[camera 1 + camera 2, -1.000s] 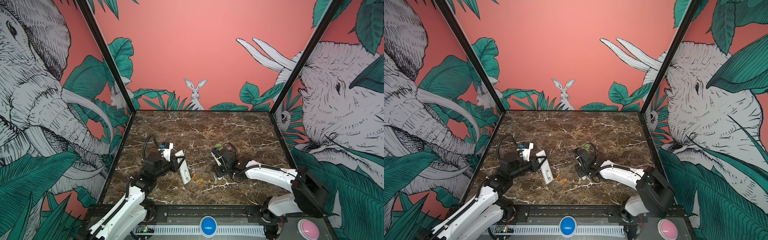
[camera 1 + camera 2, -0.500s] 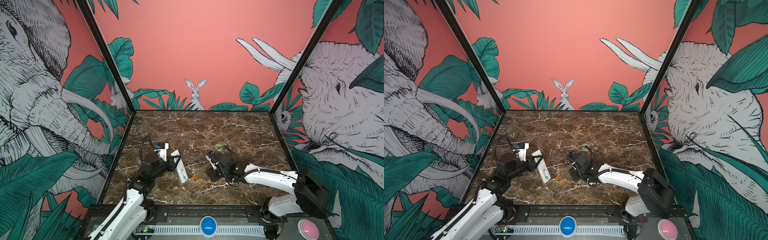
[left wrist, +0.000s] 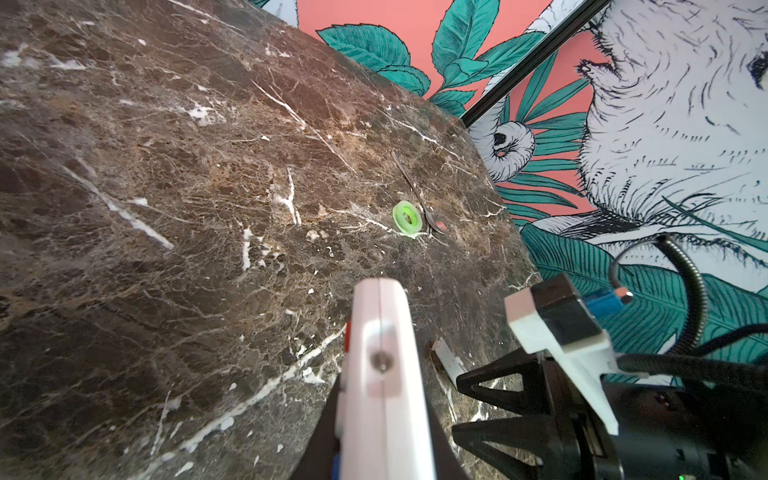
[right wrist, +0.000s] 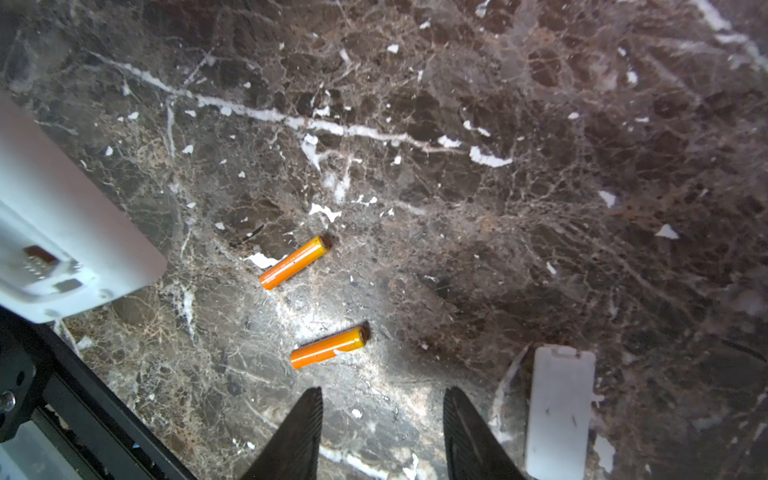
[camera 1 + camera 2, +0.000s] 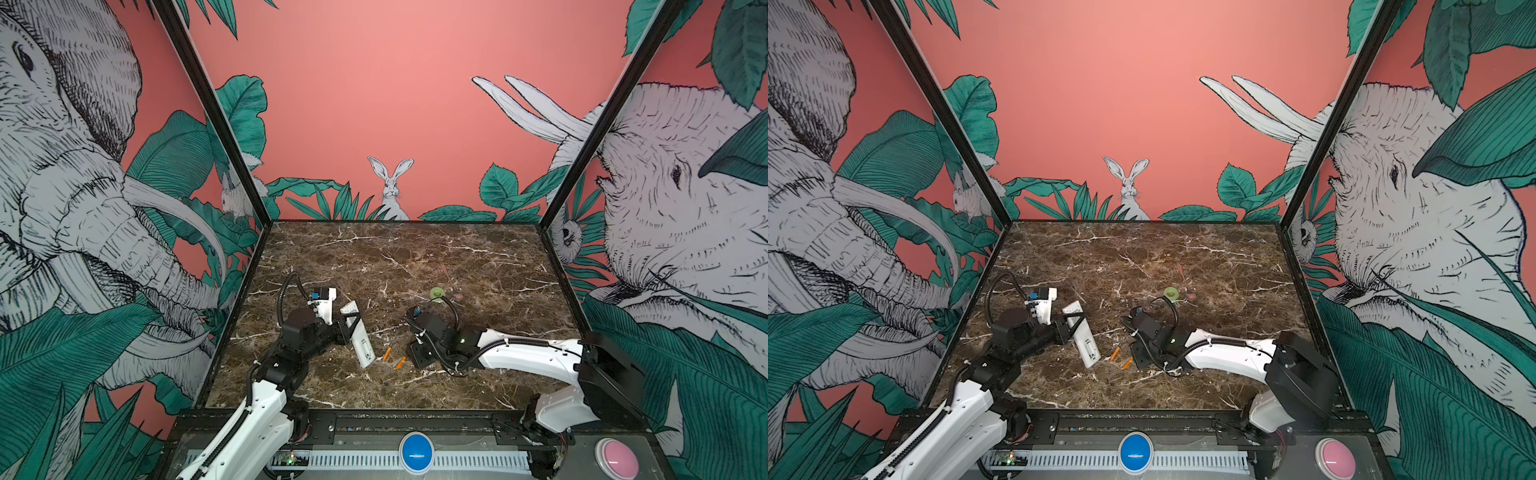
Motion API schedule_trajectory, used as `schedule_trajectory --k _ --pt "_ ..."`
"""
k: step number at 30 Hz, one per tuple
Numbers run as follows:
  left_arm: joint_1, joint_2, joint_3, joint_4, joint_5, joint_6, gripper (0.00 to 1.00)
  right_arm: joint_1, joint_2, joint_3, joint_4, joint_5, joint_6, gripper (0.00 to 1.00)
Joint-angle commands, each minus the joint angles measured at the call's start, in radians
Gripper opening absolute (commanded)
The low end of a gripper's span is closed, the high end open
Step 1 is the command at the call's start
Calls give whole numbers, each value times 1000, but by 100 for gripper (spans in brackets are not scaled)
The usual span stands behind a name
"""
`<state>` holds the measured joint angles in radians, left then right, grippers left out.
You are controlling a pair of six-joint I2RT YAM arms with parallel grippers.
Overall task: Load the batteries into the remote control
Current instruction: 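Release the battery cover onto the table with the right gripper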
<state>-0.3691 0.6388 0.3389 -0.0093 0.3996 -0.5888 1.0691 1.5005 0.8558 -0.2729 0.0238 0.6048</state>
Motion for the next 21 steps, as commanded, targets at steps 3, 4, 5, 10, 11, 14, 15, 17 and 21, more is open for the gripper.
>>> schedule_trajectory --k 3,4,5,10,11,14,15,17,21 --pt "11 -31 -13 -11 23 27 0 10 38 62 -49 1 -21 45" --pt "12 -35 -14 -17 23 29 0 10 35 62 -49 -1 -7 45" --pt "12 -38 -15 -22 21 34 0 10 34 63 -53 -4 7 45" --pt "12 -55 -22 -28 18 40 0 11 40 80 -60 -15 63 46" --pt "13 -61 -22 -30 18 43 0 12 44 85 -66 -16 70 46" --pt "13 -74 -33 -24 15 45 0 15 52 82 -74 -19 120 46" --pt "14 -75 -36 -20 15 46 0 15 55 83 -77 -20 138 47" --pt "14 -72 -47 -5 15 47 0 16 62 90 -89 -25 185 51" --pt "13 -71 -69 31 12 48 0 24 81 106 -112 -28 270 54"
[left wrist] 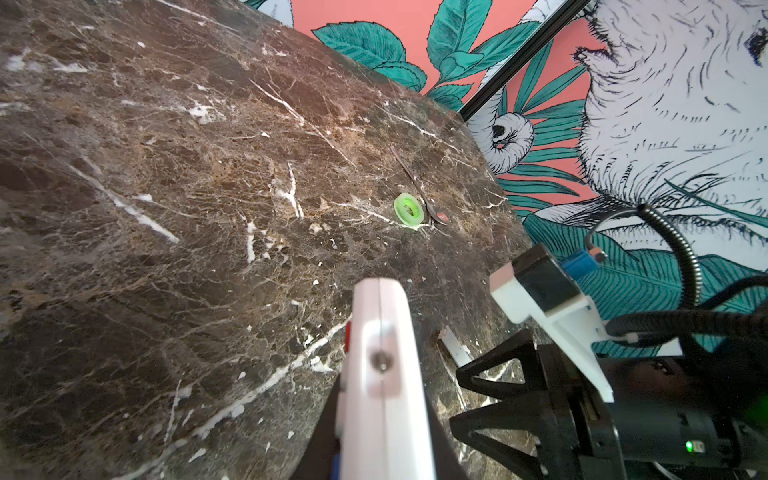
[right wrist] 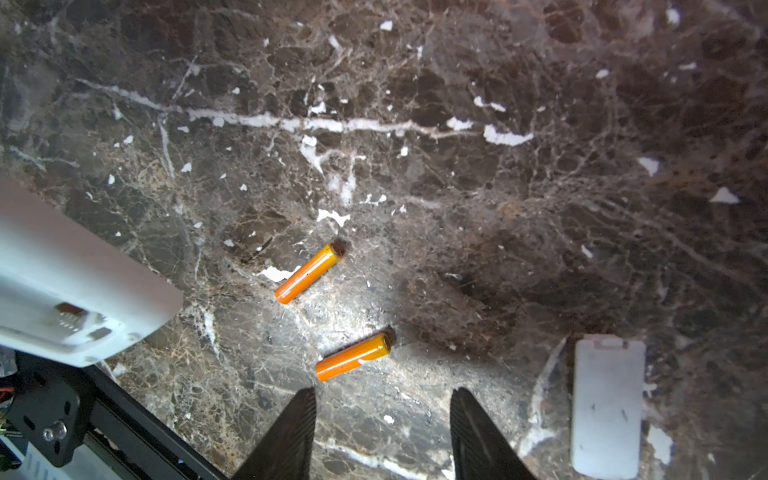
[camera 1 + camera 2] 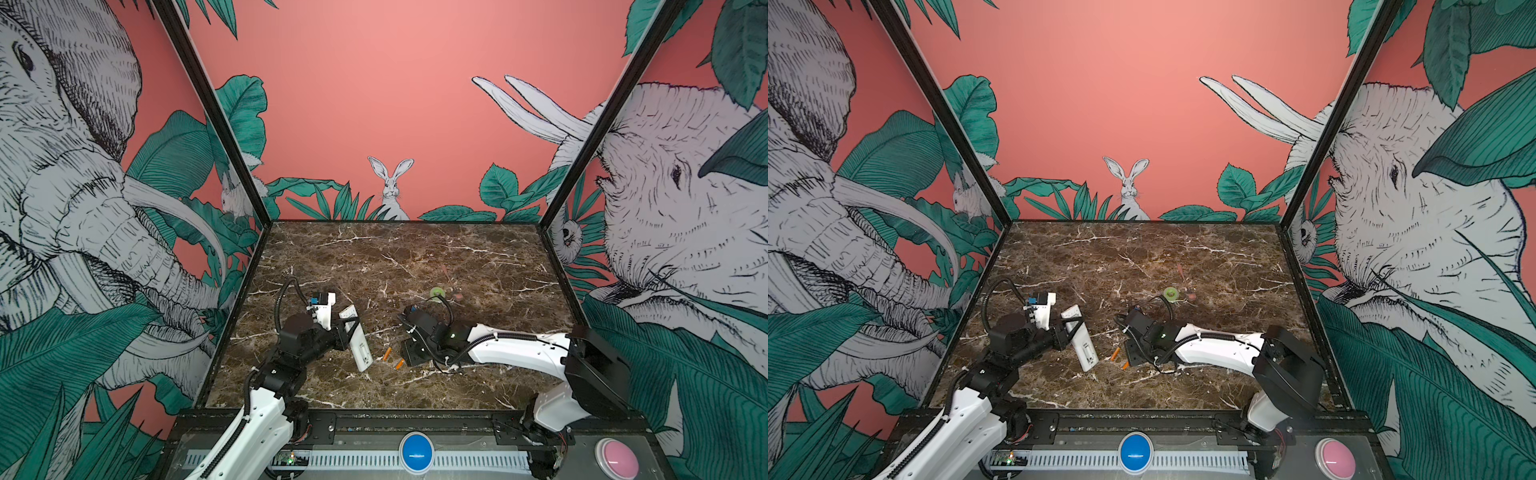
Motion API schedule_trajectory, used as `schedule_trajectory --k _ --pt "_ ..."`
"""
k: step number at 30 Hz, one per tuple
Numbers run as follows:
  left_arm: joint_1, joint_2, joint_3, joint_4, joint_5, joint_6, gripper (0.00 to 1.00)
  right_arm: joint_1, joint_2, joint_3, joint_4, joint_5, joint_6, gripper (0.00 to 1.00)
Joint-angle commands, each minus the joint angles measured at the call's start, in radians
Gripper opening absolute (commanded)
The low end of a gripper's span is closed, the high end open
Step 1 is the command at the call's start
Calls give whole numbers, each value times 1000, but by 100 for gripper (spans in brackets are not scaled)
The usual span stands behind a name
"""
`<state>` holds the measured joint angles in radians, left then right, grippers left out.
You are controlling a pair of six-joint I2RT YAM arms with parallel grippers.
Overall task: Load the batteries into the remote control
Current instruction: 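Release the battery cover onto the table with the right gripper, then move the right gripper over the nearer orange battery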
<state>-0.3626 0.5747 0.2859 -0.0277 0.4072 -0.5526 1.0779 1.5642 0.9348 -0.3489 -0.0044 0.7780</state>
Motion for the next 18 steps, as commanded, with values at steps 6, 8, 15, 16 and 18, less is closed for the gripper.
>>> schedule_trajectory --k 6,8,15,16,18 --pt "9 -5 -25 87 13 19 0 39 82 111 -130 45 144 59" --pt "8 7 -29 114 23 13 0 46 97 126 -150 56 162 59" --pt "9 38 -48 190 61 -5 0 62 156 168 -198 56 204 59" --pt "7 31 -48 185 62 -4 0 63 165 177 -202 55 207 59" --pt "8 9 -49 167 62 0 0 71 180 192 -214 62 215 59"
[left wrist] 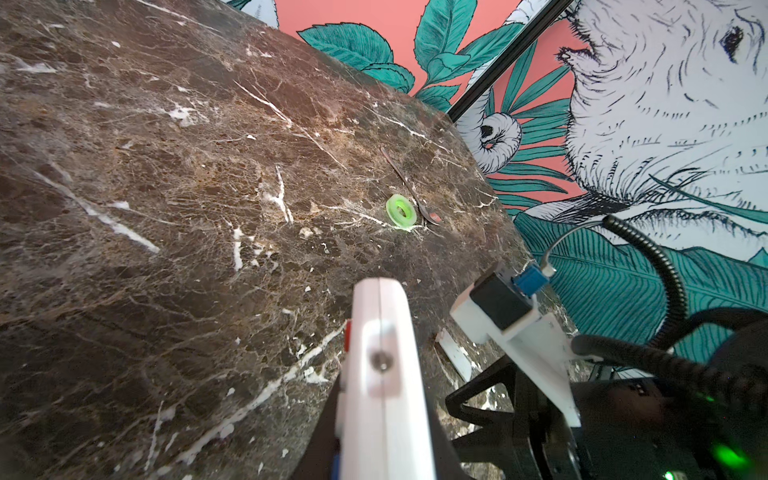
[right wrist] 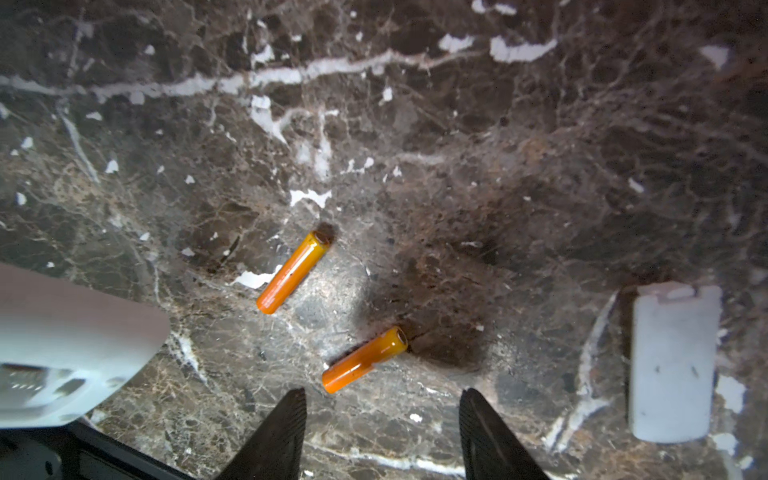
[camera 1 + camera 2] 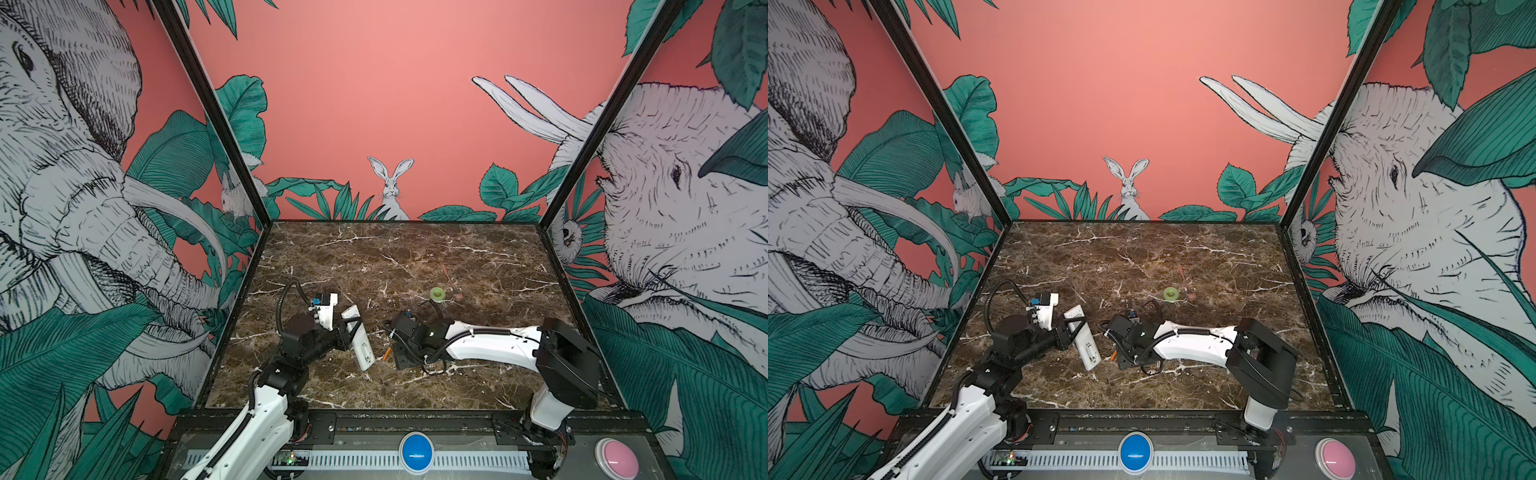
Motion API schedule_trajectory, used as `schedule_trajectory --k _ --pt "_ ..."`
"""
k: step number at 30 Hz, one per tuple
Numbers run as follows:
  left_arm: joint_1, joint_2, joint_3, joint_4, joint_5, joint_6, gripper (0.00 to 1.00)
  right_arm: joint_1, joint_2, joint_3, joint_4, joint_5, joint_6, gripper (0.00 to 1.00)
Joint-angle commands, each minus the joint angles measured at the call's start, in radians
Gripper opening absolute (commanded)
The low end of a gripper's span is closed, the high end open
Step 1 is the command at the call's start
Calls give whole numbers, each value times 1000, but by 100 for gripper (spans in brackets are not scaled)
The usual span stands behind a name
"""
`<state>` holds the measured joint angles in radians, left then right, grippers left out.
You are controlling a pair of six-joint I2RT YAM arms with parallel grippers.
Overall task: Load the batteries into the remote control
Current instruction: 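Move the right gripper over the nearer orange battery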
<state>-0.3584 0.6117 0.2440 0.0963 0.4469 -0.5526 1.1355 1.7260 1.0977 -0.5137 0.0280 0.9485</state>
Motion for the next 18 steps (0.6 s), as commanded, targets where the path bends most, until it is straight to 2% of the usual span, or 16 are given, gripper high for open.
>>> schedule_trajectory --k 1,7,18 --pt "4 -45 -9 30 20 3 0 18 25 36 -52 35 48 59" --pt "5 -126 -16 -20 -2 4 0 48 51 60 -87 52 78 61" --pt "5 -145 -9 -31 12 5 0 73 92 85 -55 102 134 60"
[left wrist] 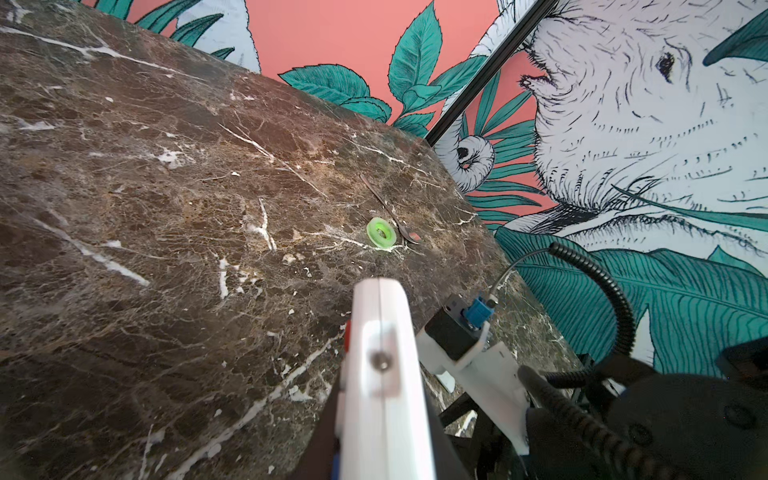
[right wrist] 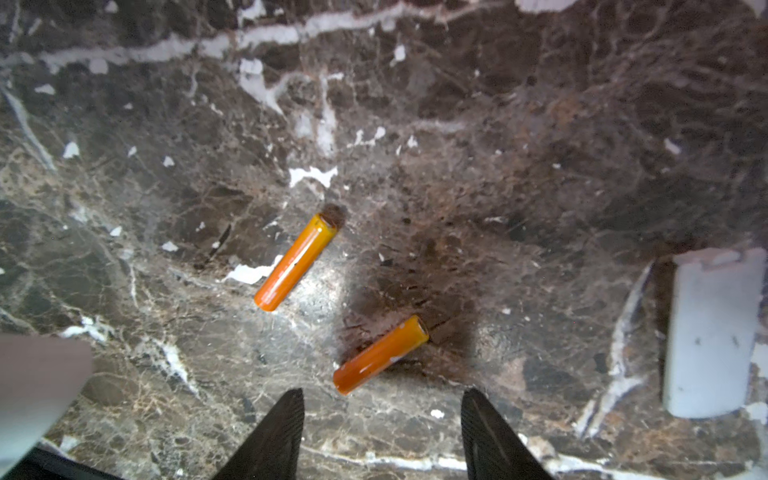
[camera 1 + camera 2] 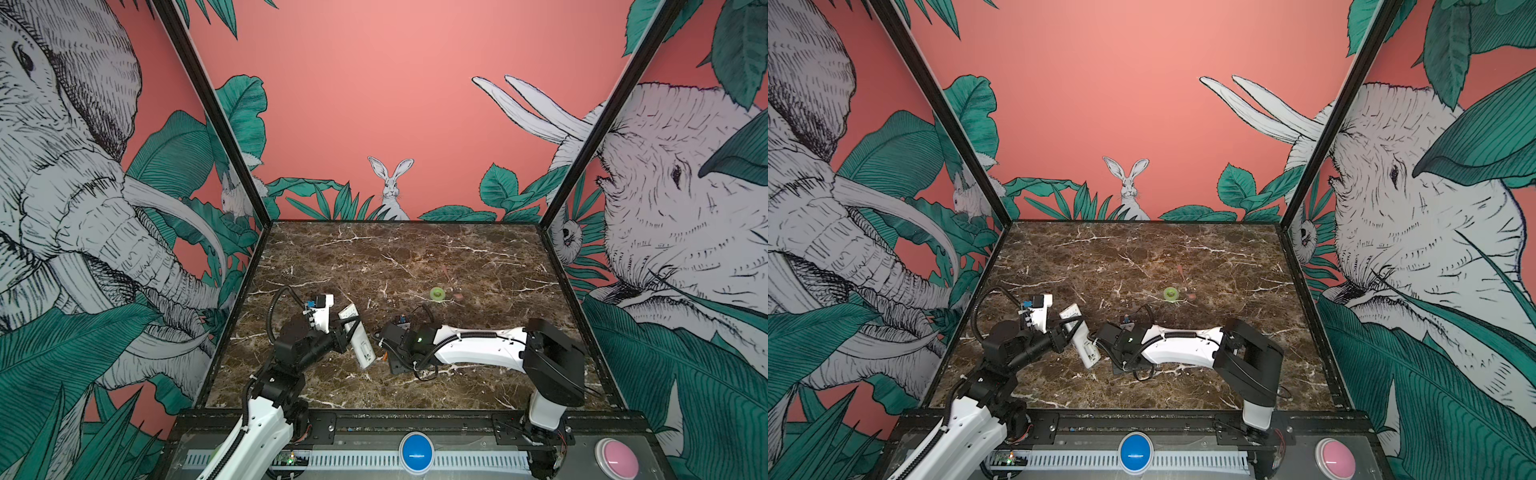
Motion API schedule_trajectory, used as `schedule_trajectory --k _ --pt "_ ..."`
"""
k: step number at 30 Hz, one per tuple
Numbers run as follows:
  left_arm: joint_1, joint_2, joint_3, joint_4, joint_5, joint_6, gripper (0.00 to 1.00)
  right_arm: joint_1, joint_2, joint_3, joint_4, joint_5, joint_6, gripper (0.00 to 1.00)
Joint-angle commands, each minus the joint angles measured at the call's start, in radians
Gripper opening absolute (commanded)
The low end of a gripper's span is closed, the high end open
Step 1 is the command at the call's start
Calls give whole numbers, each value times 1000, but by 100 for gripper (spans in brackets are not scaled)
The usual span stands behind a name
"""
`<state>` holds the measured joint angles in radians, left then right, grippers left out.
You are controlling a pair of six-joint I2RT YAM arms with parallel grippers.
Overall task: Load the batteries into the remote control
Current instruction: 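Move the right gripper over the nearer orange battery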
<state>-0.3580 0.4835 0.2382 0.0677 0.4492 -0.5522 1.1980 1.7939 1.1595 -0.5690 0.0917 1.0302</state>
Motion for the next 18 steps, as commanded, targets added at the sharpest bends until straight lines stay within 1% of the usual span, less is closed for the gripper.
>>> schedule_trajectory --k 1,8,14,18 --pt "4 -20 -3 -6 11 4 0 14 34 30 4 40 54 60" --pt "5 -45 -2 -21 11 6 0 17 58 45 15 58 68 58" --pt "5 -60 -2 -32 10 5 0 17 76 55 -1 63 79 50" --pt "6 -64 -2 -38 5 9 0 18 88 64 -10 64 79 47"
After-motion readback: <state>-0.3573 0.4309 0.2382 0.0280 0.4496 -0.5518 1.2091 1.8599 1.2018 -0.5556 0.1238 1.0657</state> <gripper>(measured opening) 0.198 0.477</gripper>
